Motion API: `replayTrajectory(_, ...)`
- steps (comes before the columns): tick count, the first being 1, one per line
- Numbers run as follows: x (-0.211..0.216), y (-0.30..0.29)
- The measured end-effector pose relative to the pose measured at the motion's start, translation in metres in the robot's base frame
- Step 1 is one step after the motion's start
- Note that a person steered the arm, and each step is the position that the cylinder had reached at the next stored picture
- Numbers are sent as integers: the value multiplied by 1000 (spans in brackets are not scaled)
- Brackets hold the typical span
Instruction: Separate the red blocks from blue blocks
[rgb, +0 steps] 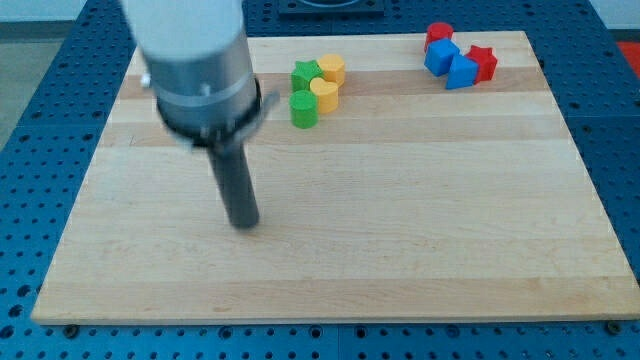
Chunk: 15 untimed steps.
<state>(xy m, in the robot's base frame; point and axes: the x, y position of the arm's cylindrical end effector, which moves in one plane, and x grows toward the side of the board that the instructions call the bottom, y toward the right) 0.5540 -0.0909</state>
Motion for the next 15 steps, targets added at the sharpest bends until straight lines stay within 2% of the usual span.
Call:
replayTrajectory(1, 40, 76)
replayTrajectory(2, 35, 179)
replayTrajectory(3, 10, 271)
replayTrajectory(4, 6, 316)
replayTrajectory(5, 6, 321)
replayTrajectory(6, -60, 338)
replayTrajectory(7, -84, 346)
replayTrajectory(8, -86, 355)
replayTrajectory(9, -172, 342)
replayTrajectory(10, -287, 310)
replayTrajectory(11, -323, 300)
replayTrajectory(12, -323, 300)
replayTrajectory(13, -360, 296)
replayTrajectory(15, -362, 292)
